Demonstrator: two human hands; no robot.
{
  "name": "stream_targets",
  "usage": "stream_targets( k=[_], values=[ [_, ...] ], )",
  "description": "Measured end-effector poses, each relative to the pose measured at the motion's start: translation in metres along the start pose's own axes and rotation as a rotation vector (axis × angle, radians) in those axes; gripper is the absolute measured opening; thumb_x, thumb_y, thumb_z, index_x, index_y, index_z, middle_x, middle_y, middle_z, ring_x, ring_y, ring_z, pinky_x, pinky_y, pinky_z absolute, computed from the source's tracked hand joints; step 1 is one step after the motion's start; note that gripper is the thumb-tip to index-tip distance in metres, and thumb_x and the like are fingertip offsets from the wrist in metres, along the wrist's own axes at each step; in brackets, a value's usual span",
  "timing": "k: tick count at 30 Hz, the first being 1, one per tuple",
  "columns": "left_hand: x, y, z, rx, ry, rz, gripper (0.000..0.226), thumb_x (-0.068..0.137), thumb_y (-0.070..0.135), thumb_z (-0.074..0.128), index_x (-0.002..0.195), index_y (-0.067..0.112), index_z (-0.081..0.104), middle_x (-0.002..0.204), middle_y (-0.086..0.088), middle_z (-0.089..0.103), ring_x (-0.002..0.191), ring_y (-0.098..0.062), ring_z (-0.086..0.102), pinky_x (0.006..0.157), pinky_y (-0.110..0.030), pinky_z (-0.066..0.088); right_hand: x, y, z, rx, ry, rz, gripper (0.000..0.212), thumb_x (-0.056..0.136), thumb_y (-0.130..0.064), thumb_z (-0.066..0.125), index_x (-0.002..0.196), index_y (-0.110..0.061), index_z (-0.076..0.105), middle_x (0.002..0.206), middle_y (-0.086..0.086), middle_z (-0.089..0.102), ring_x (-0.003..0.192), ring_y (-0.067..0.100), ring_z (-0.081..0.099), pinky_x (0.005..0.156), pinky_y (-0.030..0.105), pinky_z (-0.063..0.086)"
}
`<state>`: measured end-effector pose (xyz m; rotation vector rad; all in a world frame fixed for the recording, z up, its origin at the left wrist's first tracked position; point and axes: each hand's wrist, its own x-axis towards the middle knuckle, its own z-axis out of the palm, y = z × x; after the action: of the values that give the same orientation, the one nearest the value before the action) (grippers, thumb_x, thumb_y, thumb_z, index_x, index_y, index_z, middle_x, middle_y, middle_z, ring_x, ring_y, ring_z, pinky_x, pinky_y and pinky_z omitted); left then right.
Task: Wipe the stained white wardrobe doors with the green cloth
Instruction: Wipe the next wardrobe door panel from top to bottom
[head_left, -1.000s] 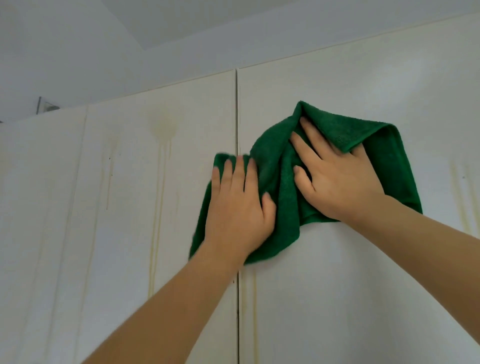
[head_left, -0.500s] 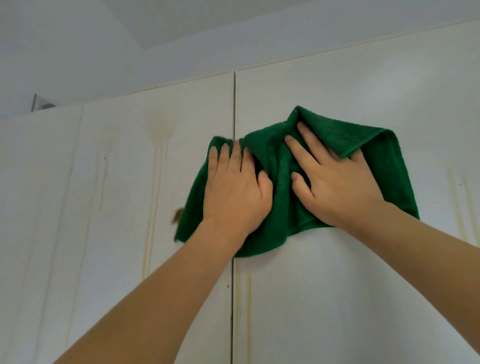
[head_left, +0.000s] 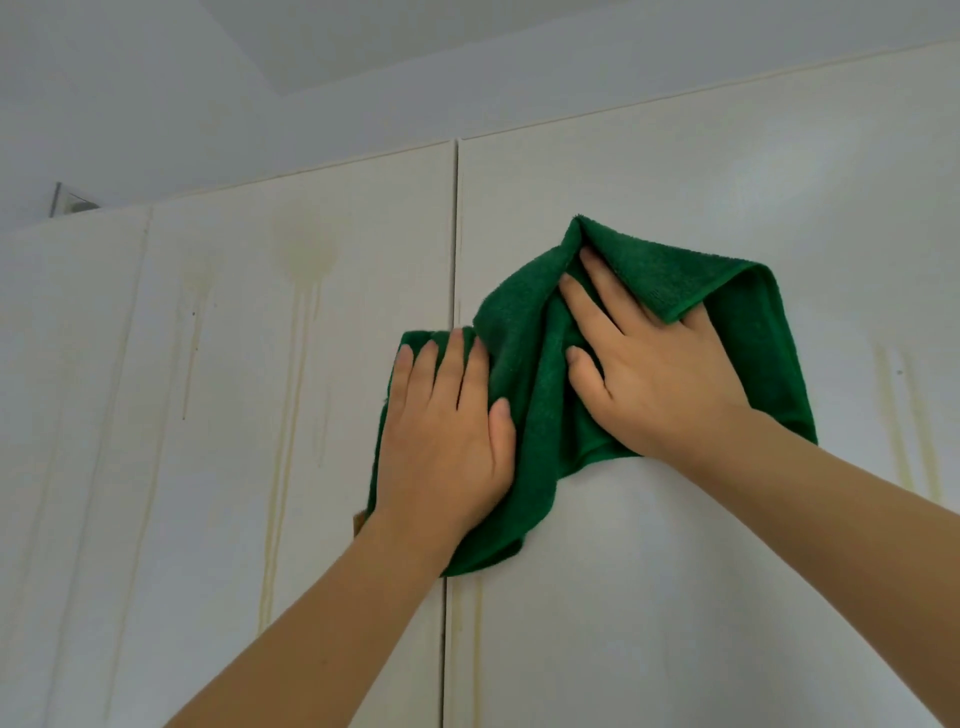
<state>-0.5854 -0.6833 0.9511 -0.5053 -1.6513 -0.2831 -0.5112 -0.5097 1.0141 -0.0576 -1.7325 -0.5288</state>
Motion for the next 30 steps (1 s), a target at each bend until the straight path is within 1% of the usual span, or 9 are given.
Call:
stream_targets(
  k=[5, 9, 12, 15, 18, 22, 23, 27, 30],
  values=[
    [0.042, 0.003, -0.009, 0.085, 0.003, -0.030, 0.059, 0.097, 0.033, 0.022, 0.143, 0.008, 0.049, 0.139, -0.014, 0.057, 0.134, -0.033, 0.046, 0.125, -0.050, 0.013, -0.026, -0.020, 0.004, 0.034, -0.030, 0.050, 0.068, 0.097, -0.049, 0.022, 0.156, -0.014, 0.028, 0.164, 0.009, 0.016, 0.144, 0.030, 0.031, 0.113, 0.053, 0.026],
    [0.016, 0.013, -0.005, 0.113, -0.027, -0.054, 0.055, 0.098, 0.032, 0.033, 0.145, 0.005, 0.047, 0.140, -0.018, 0.056, 0.135, -0.037, 0.046, 0.124, -0.050, 0.015, -0.048, -0.029, 0.007, 0.048, -0.027, 0.039, 0.064, 0.099, -0.044, 0.025, 0.155, -0.014, 0.029, 0.164, 0.008, 0.017, 0.142, 0.032, 0.034, 0.111, 0.053, 0.029],
    [0.024, 0.009, -0.002, 0.055, 0.051, -0.044, 0.055, 0.095, 0.028, 0.036, 0.145, 0.008, 0.049, 0.141, -0.014, 0.056, 0.138, -0.035, 0.043, 0.124, -0.050, 0.013, -0.049, -0.027, 0.006, 0.043, -0.034, 0.037, 0.063, 0.099, -0.045, 0.027, 0.156, -0.016, 0.028, 0.165, 0.006, 0.015, 0.141, 0.031, 0.034, 0.111, 0.053, 0.028],
    [0.033, 0.000, -0.002, -0.074, 0.096, -0.107, 0.045, 0.094, 0.023, 0.042, 0.134, 0.016, 0.059, 0.139, -0.010, 0.053, 0.133, -0.034, 0.038, 0.120, -0.053, 0.020, -0.047, -0.028, 0.004, 0.054, -0.049, 0.050, 0.064, 0.098, -0.046, 0.027, 0.156, -0.018, 0.028, 0.165, 0.006, 0.015, 0.141, 0.030, 0.035, 0.111, 0.053, 0.029],
    [0.028, -0.008, 0.006, -0.222, 0.125, -0.195, 0.036, 0.093, 0.011, 0.048, 0.126, 0.018, 0.060, 0.131, -0.012, 0.046, 0.118, -0.028, 0.032, 0.106, -0.051, 0.031, -0.048, -0.028, 0.004, 0.067, -0.048, 0.056, 0.064, 0.098, -0.047, 0.027, 0.155, -0.019, 0.029, 0.165, 0.005, 0.016, 0.140, 0.030, 0.036, 0.111, 0.053, 0.028],
    [0.024, -0.009, 0.007, -0.591, 0.286, -0.259, 0.037, 0.094, 0.002, 0.052, 0.128, 0.016, 0.055, 0.114, 0.003, 0.060, 0.106, -0.017, 0.052, 0.096, -0.033, 0.043, -0.048, -0.028, 0.004, 0.082, -0.044, 0.050, 0.064, 0.097, -0.047, 0.028, 0.155, -0.019, 0.031, 0.164, 0.004, 0.017, 0.141, 0.031, 0.036, 0.111, 0.053, 0.028],
    [0.022, -0.006, 0.006, -0.647, 0.297, -0.232, 0.034, 0.095, 0.003, 0.052, 0.126, 0.015, 0.056, 0.112, 0.006, 0.061, 0.106, -0.015, 0.054, 0.096, -0.031, 0.044, -0.048, -0.028, 0.003, 0.086, -0.043, 0.054, 0.063, 0.097, -0.046, 0.028, 0.155, -0.020, 0.031, 0.164, 0.004, 0.017, 0.141, 0.031, 0.035, 0.111, 0.053, 0.028],
    [0.022, 0.006, 0.008, -0.606, 0.235, 0.119, 0.026, 0.094, -0.001, 0.054, 0.116, 0.009, 0.065, 0.106, 0.013, 0.057, 0.101, -0.013, 0.056, 0.099, -0.033, 0.043, -0.048, -0.027, 0.000, 0.093, -0.012, 0.058, 0.062, 0.097, -0.042, 0.028, 0.155, -0.019, 0.029, 0.163, 0.002, 0.021, 0.142, 0.028, 0.033, 0.110, 0.050, 0.028],
    [0.030, 0.002, 0.010, -0.454, 0.181, 0.058, 0.035, 0.098, 0.014, 0.058, 0.133, 0.017, 0.060, 0.132, 0.005, 0.059, 0.125, -0.021, 0.049, 0.112, -0.039, 0.034, -0.048, -0.027, -0.001, 0.097, -0.012, 0.055, 0.062, 0.097, -0.042, 0.029, 0.156, -0.020, 0.026, 0.164, 0.001, 0.018, 0.145, 0.027, 0.029, 0.112, 0.049, 0.027]
  ],
)
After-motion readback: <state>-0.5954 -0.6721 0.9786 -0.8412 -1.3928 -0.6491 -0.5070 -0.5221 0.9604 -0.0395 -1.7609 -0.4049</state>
